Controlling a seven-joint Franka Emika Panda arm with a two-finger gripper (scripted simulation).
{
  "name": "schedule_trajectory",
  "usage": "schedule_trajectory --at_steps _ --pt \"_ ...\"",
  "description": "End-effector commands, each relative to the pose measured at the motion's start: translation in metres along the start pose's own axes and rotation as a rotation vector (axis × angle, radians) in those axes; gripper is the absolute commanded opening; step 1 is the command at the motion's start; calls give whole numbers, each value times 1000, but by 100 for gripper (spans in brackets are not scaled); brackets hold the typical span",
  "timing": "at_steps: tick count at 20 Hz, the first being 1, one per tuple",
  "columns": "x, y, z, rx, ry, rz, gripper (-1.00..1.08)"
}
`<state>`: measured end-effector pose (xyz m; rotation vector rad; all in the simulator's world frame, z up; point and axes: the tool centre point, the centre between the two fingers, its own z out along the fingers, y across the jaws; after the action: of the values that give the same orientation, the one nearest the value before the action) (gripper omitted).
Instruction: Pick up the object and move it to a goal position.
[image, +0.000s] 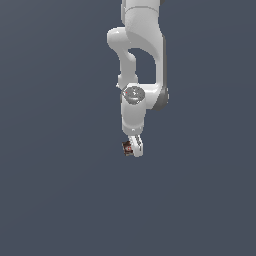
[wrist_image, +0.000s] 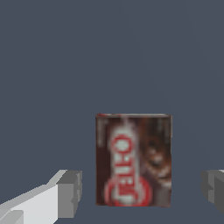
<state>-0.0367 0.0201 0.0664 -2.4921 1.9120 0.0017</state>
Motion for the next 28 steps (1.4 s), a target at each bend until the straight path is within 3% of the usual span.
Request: schedule_trajectory --at_steps 1,21,22,28 --pt "0 0 1 0 1 11 100" --pt "0 1 51 0 1 12 100" --pt "0 1 51 0 1 12 -100" --pt "0 1 51 0 1 12 -100"
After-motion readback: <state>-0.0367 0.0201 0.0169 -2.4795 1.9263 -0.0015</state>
